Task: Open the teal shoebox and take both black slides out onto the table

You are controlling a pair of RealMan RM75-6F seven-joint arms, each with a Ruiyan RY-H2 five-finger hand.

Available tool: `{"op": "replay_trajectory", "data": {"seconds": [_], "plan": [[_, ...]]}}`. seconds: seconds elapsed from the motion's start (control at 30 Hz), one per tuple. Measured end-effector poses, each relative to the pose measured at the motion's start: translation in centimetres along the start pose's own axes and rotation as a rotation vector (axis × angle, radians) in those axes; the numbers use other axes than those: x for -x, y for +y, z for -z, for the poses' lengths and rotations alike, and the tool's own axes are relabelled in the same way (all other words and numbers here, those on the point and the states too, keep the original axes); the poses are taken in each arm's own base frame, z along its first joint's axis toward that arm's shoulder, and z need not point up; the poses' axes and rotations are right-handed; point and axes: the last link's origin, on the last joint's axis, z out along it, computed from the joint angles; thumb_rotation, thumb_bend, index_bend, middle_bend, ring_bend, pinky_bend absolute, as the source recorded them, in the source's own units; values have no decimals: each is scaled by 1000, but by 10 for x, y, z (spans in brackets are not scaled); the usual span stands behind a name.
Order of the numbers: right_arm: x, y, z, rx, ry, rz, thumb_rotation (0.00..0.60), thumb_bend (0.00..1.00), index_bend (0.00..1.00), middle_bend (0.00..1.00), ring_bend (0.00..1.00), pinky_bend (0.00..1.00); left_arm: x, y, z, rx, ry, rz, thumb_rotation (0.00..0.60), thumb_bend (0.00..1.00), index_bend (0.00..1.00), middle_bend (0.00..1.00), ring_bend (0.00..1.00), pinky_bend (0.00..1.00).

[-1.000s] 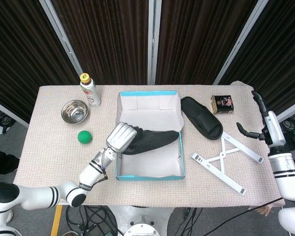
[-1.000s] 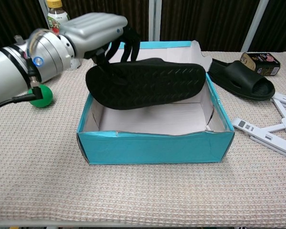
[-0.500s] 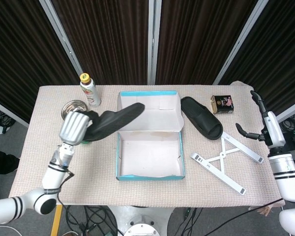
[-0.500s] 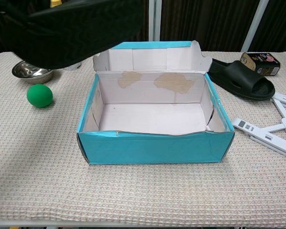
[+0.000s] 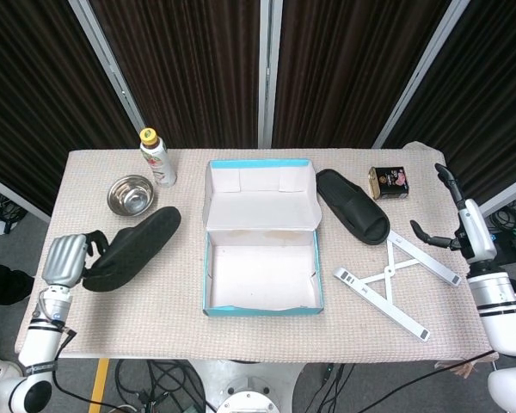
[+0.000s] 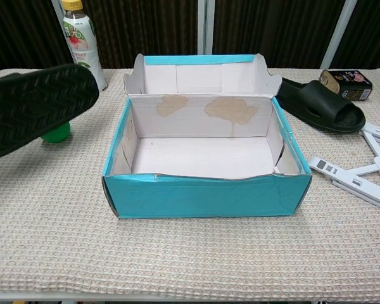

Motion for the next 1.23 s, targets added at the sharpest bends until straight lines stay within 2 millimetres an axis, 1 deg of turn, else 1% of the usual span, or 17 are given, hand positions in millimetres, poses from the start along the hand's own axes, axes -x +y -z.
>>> {"op": "replay_trajectory", "data": {"seconds": [0.03, 0.07, 0.1, 0.13, 0.17, 0.2, 0.27, 0.37, 0.57, 0.67, 0.73, 0.8, 0.9, 1.0, 1.1, 1.17, 1.23], "plan": [[0, 1, 1, 3, -1, 3, 600, 212, 0, 0, 0, 0, 3, 0, 0, -4, -21, 3, 600, 132, 312, 415, 315, 444], [-1, 2, 2, 7, -2, 6, 600, 212, 0, 0, 0, 0, 5, 0, 0, -7, -43, 7, 600, 89, 242, 311, 203, 346], [-1, 3, 3, 13, -3, 11, 600, 212, 0, 0, 0, 0, 8, 1, 0, -14, -73, 13, 600, 68, 212, 253, 141, 289], [-1, 5, 4, 17, -6, 16, 600, 211, 0, 0, 0, 0, 10, 1, 0, -19, -96, 20, 600, 43, 183, 188, 79, 226], [-2, 6, 6, 23, -10, 23, 600, 211, 0, 0, 0, 0, 11, 2, -1, -26, -117, 28, 600, 21, 166, 149, 42, 187], [-2, 9, 8, 32, -18, 36, 600, 211, 0, 0, 0, 0, 12, 3, -1, -36, -137, 41, 600, 11, 163, 133, 29, 174], [-2, 12, 10, 51, -38, 59, 600, 211, 0, 0, 0, 0, 11, 4, 0, -46, -144, 60, 600, 0, 160, 125, 25, 165], [-1, 18, 16, 77, -92, 112, 600, 213, 0, 0, 0, 0, -1, -2, 3, -54, -108, 64, 600, 0, 159, 125, 25, 160], [-1, 27, 29, 38, -155, 313, 600, 238, 0, 0, 0, 0, -29, -30, 21, -107, 20, -13, 600, 0, 169, 162, 39, 158], [1, 33, 38, -2, -143, 445, 600, 241, 0, 0, 0, 0, -42, -52, 38, -158, 95, -101, 600, 0, 176, 185, 62, 158], [3, 38, 47, -30, -114, 520, 600, 241, 0, 0, 0, 0, -49, -70, 56, -201, 130, -175, 600, 0, 182, 185, 62, 158], [4, 43, 59, -47, -71, 553, 600, 240, 0, 0, 0, 0, -52, -85, 76, -240, 144, -225, 600, 0, 185, 185, 62, 158], [4, 51, 76, -40, -24, 544, 600, 237, 0, 0, 0, 0, -53, -97, 102, -275, 151, -250, 600, 0, 186, 185, 62, 158], [3, 59, 95, -14, 3, 532, 600, 237, 0, 0, 0, 0, -53, -102, 126, -298, 159, -256, 600, 0, 186, 185, 62, 158], [2, 62, 109, -2, 19, 518, 600, 236, 0, 0, 0, 0, -53, -99, 144, -306, 176, -245, 600, 0, 186, 185, 62, 158], [3, 63, 115, 3, 18, 514, 600, 236, 0, 0, 0, 0, -52, -96, 153, -302, 185, -236, 600, 0, 186, 185, 62, 158], [3, 62, 117, 3, 14, 517, 600, 238, 0, 0, 0, 0, -50, -93, 159, -297, 178, -228, 600, 0, 186, 185, 62, 158]]}}
